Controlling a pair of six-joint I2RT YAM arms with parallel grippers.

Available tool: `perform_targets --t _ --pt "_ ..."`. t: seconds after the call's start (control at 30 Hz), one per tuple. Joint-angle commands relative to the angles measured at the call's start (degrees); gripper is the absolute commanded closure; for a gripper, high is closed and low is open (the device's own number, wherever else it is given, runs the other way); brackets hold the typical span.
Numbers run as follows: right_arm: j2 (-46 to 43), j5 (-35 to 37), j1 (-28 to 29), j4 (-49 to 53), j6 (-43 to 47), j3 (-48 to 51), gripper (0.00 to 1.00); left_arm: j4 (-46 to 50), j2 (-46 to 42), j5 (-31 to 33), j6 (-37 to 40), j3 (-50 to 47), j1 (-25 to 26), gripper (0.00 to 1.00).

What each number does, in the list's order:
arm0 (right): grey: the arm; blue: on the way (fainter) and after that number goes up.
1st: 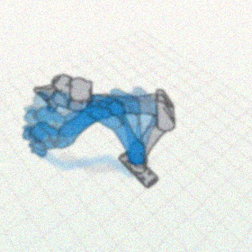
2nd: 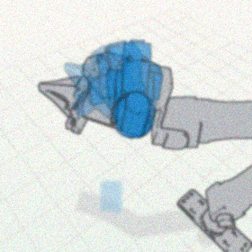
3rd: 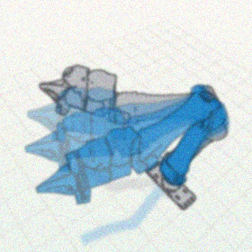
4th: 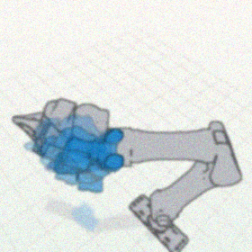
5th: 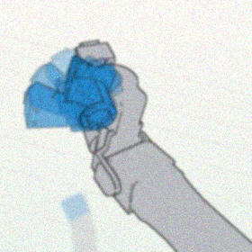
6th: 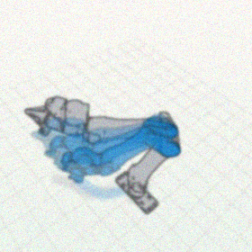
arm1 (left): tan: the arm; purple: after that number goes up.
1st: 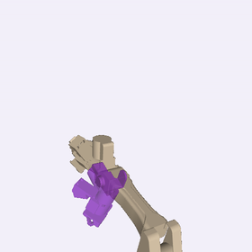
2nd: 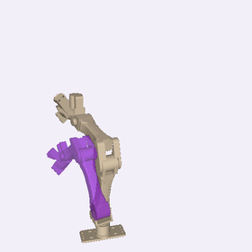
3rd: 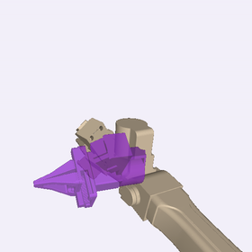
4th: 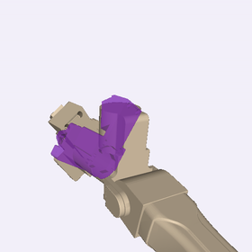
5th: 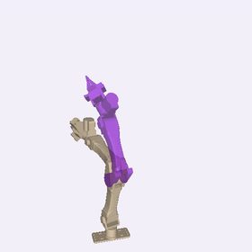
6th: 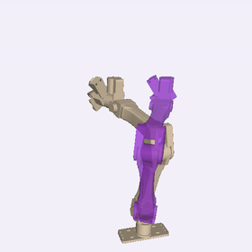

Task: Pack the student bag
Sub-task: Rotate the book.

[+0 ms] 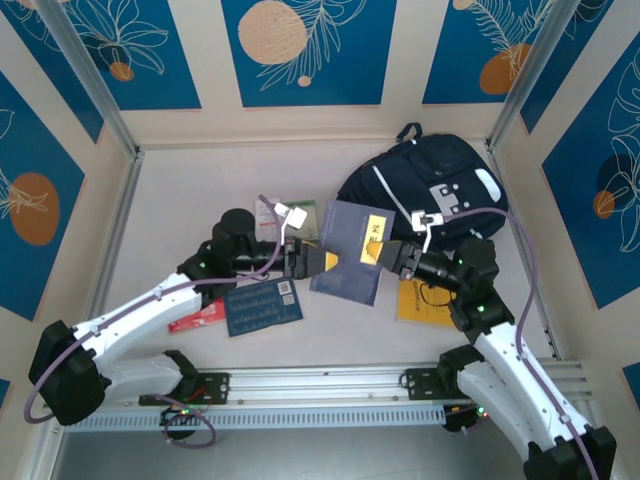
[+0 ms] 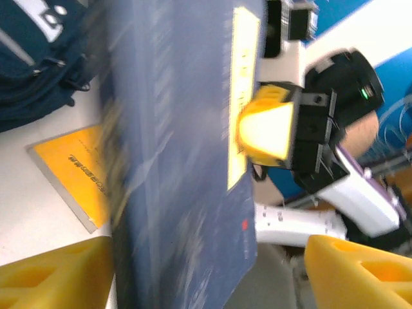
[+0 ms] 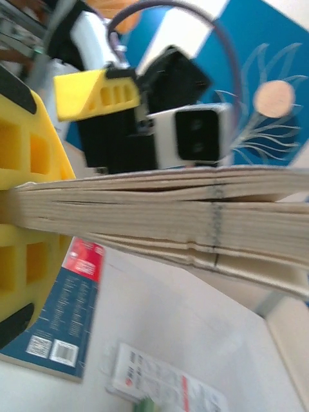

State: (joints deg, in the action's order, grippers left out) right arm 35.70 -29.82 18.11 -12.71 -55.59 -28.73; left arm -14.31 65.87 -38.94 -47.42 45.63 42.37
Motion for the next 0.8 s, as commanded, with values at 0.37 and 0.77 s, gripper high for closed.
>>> perform_targets --t 0.37,0.77 --pt "-2.0 41.6 15.8 -12.1 -18.9 1.6 1.00 -24.0 -5.7 24.6 -18.0 -11.4 3.8 0.20" --pt "3.1 53.5 21.0 -23.2 -24.9 5.7 1.00 -30.9 0.6 30.2 -24.6 -9.8 6.0 0.32"
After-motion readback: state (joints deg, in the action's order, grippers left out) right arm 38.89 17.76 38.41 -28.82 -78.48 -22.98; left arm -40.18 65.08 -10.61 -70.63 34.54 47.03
